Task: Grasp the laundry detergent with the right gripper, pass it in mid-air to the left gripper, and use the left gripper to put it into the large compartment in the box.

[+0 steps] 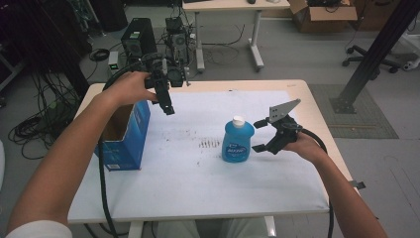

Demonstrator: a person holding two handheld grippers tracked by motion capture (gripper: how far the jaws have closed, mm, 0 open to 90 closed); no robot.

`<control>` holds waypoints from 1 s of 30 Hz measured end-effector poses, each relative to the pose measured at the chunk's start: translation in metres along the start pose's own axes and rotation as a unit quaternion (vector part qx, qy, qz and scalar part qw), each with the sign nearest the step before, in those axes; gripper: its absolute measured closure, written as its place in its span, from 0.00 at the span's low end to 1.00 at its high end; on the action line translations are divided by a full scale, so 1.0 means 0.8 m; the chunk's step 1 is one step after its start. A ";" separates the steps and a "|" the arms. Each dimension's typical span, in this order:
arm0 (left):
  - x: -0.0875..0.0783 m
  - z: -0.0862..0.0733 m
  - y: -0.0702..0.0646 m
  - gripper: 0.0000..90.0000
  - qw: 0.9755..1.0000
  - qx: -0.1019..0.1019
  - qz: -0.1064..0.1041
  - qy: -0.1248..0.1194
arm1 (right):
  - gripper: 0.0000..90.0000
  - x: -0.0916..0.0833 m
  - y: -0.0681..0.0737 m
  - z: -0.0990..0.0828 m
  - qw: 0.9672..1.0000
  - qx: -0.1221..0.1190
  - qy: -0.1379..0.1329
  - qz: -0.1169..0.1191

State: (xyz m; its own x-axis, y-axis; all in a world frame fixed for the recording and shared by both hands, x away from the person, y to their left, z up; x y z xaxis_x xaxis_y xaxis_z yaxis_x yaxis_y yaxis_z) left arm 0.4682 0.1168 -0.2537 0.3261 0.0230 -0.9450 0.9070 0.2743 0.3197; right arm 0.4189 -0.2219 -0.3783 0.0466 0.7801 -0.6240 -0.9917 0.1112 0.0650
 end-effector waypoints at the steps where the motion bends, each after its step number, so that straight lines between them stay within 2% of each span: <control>1: 0.000 0.000 0.000 0.09 1.000 0.000 0.000 0.000 | 0.08 0.000 0.000 0.000 1.000 0.000 0.000 0.000; 13: 0.002 0.001 0.000 0.09 1.000 0.001 -0.001 0.006 | 0.08 0.001 0.000 -0.009 1.000 0.005 -0.028 0.000; 30: 0.003 0.003 -0.001 0.10 1.000 0.001 0.000 0.006 | 0.08 0.011 -0.001 -0.013 0.999 0.004 -0.043 0.003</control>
State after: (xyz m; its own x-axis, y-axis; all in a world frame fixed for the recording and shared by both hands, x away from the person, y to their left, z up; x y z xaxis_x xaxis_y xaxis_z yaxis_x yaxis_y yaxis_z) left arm 0.4690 0.1142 -0.2561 0.3226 0.0348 -0.9459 0.9074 0.2731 0.3195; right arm 0.4190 -0.2217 -0.3922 0.0507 0.8311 -0.5539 -0.9909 0.1109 0.0757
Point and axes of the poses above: each handheld gripper's, and its own axes: x roughly forward along the jaws, z roughly out of its top, y roughly to its left, the point moved 2 cm from there along x, roughly forward along the jaws, and after that the axes turned 5 degrees about z, right-handed, at the moved point
